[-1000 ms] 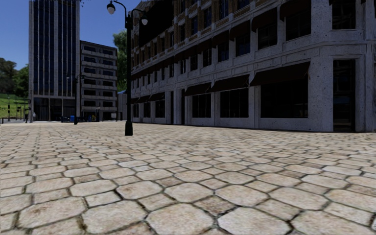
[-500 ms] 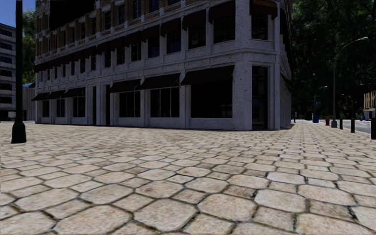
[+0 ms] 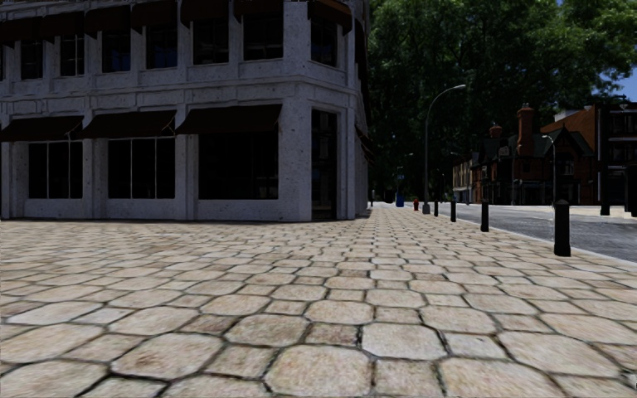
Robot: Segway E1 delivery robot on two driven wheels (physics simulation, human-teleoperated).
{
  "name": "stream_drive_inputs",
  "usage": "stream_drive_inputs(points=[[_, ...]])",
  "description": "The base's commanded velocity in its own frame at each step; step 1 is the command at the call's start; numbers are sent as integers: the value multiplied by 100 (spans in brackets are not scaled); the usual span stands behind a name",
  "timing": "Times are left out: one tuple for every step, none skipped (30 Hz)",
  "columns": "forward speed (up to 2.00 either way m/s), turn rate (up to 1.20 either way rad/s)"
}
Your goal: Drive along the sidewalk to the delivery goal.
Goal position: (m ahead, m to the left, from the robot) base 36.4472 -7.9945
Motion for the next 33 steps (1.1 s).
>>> stream_drive_inputs(points=[[200,-80],[200,-80],[200,-80],[200,-80],[200,-80],[200,-80],[200,-77],[200,-74],[200,-74],[200,-67],[200,-62],[200,-1],[200,-1],[200,0],[200,0],[200,0],[200,0],[200,0],[200,0],[200,0],[200,0],[200,0],[200,0],[200,0],[200,0],[200,0],[200,0],[200,0],[200,0],[200,0],[200,0],[200,0],[200,0]])
